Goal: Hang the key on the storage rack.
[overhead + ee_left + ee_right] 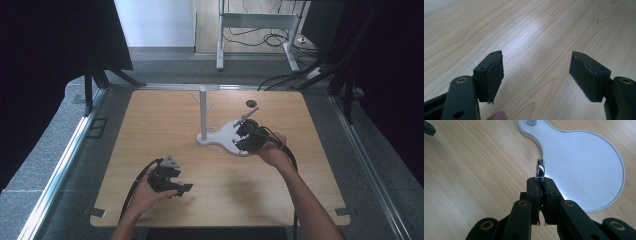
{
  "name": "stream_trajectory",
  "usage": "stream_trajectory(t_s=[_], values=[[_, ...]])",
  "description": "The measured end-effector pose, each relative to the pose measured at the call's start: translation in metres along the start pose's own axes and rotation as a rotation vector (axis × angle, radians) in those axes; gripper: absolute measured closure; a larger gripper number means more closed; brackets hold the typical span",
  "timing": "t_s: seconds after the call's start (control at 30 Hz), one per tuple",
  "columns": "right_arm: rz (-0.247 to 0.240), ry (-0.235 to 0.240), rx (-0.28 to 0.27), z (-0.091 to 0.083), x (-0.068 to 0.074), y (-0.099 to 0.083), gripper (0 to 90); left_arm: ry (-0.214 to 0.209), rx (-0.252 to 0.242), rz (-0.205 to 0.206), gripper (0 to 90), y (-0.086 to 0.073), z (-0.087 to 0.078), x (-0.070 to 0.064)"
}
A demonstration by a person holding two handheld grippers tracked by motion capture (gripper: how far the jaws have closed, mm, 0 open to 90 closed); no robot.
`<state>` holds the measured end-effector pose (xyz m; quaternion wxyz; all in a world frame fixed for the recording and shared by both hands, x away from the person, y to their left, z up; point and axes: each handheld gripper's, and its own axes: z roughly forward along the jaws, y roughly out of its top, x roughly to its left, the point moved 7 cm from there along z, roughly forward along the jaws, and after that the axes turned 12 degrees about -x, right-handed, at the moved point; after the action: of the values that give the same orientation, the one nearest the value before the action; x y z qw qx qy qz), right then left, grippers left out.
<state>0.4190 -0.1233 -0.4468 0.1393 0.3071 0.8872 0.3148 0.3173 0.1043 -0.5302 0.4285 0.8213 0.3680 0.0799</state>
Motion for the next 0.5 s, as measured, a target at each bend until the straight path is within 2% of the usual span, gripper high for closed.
stream_trajectory(t_s=[0.5], values=[[0.007,0.004,0.001,0.0077,-0.0049,0.01,84.5,-0.004,0.009,0.007,28.1,-0.0011,0.0014,-0.0004]])
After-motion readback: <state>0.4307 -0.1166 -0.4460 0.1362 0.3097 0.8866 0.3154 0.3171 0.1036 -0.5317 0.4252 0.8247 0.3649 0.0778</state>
